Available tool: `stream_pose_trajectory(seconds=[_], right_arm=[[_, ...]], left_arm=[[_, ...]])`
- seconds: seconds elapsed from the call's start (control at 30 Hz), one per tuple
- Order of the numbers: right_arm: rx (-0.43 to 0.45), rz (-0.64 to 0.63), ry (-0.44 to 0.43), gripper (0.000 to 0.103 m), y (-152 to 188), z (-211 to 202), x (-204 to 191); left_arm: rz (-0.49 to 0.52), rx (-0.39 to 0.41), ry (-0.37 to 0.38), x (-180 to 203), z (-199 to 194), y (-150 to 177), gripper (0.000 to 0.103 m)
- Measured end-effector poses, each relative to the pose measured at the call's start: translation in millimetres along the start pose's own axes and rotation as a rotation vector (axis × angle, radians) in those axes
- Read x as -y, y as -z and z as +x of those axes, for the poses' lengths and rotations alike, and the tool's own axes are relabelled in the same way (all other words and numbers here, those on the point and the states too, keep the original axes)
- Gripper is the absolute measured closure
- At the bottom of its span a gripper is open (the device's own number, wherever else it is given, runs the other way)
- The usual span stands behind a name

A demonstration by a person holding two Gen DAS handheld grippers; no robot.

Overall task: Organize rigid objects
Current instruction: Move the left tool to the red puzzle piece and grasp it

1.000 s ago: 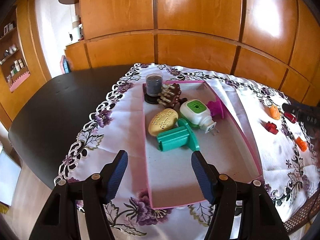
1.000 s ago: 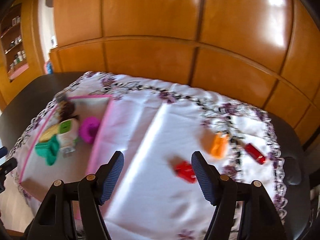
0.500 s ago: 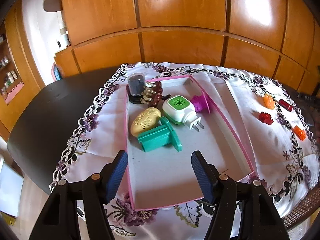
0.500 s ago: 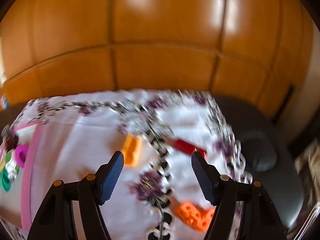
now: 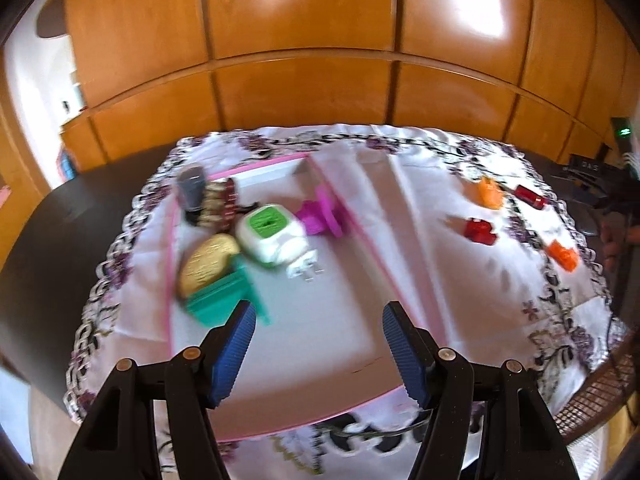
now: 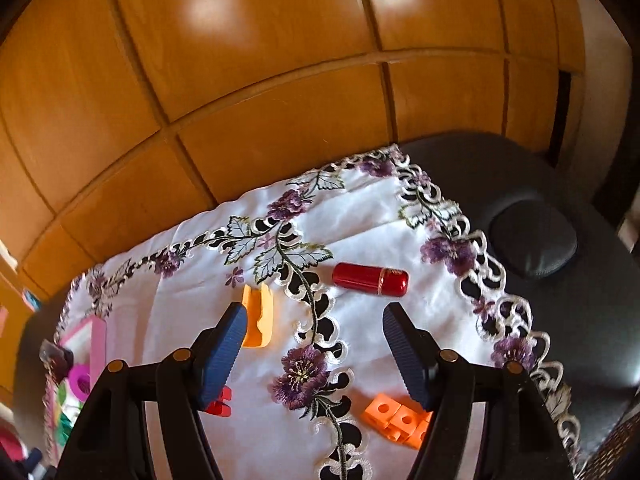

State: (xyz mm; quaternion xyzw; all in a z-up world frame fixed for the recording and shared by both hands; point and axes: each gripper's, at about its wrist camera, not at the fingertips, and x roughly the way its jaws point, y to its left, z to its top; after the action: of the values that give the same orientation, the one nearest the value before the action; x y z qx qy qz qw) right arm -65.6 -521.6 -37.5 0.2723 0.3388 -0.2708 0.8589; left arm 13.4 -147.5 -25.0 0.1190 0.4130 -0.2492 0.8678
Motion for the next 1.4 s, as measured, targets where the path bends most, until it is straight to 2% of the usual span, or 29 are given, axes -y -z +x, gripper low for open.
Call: stream_pose_trajectory(seconds=[0.23, 0.3, 0.43, 0.7, 1.1, 1.17, 1.23, 1.3, 1.4], right_arm=[[-0.015, 0.05, -0.016, 0.032, 0, 2, 7], [-0.012, 0.059, -0.019, 0.032, -1, 0, 8], [-0.008, 0.096, -0.032, 0.032, -2, -2, 14], [-0.008, 0.161, -0.056, 0.032, -4, -2, 25], [0.028, 0.311, -0.068, 0.032, -8, -7, 53], [0.028, 0.336, -0.075, 0.032, -8, -8, 58], [0.035, 0.369, -0.084, 0.032, -8, -9, 65], [0.054, 0.414, -0.092, 0.032, -7, -13, 74], [0.083, 0.487, -0.103, 0.032, -5, -18, 88]], left_arm=[[0.11, -0.012, 0.086, 49, 12, -21, 0.036], [0.131, -0.03, 0.111, 62, 20, -24, 0.032], [0.168, -0.066, 0.154, 88, 39, -32, 0.031], [0.185, -0.1, 0.246, 131, 82, -57, 0.031], [0.182, -0.146, 0.241, 177, 161, -79, 0.031], [0.187, -0.167, 0.22, 180, 176, -74, 0.048], [0.234, -0.111, 0.197, 184, 174, -70, 0.055], [0.269, -0.084, 0.194, 186, 171, -66, 0.056], [0.262, -0.067, 0.212, 182, 172, -64, 0.056]])
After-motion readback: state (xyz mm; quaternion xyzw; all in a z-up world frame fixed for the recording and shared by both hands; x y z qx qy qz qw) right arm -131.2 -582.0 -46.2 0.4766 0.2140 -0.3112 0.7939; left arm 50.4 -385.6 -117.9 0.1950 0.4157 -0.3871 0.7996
